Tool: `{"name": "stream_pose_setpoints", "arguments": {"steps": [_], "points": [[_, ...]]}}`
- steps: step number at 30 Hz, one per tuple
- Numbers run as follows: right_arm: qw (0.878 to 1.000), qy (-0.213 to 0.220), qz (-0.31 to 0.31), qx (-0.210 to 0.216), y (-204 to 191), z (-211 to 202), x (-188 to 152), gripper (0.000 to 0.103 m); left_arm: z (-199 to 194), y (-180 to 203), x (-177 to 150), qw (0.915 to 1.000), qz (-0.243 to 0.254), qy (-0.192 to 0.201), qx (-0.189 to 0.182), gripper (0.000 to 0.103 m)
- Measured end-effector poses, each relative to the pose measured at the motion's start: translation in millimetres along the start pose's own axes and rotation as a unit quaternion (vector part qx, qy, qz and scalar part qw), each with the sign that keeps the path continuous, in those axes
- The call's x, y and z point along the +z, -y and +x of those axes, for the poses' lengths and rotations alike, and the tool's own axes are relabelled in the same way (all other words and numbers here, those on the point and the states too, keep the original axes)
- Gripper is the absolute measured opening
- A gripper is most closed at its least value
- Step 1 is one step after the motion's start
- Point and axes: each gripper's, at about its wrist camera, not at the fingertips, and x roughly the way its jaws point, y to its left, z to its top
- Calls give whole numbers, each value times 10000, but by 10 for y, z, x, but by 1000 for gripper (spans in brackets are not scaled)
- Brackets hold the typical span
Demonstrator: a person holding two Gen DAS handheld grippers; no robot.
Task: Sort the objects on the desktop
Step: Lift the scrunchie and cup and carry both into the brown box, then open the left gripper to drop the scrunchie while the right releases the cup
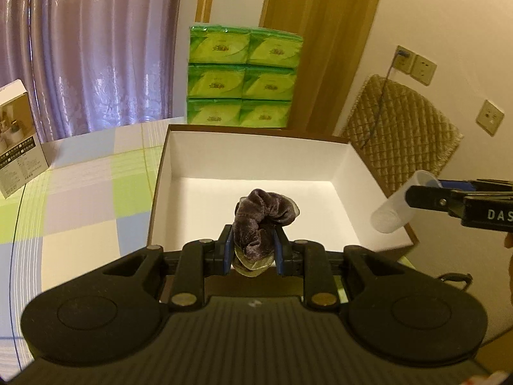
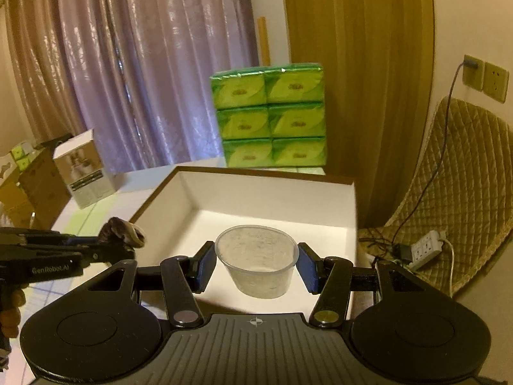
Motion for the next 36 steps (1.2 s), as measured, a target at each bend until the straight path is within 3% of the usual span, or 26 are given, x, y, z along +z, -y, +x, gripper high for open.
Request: {"name": "stream_pose_setpoints", "arguments": {"steps": [9, 20, 29, 36], "points": [[9988, -474, 22, -129, 257, 471, 71, 52, 512, -140, 154, 9991, 13, -384, 167, 21], [9935, -1099, 5, -307, 418, 874, -37, 52, 1085, -342, 70, 9906, -77, -1257, 535, 21], [9877, -1522, -142, -339, 446, 1063, -86, 52, 1318, -319, -14, 9837, 15, -1701, 589, 27], [9836, -1752, -276, -322, 462, 1118, -77, 52, 1334, -298, -37, 9831, 65, -1755, 524, 35]]}}
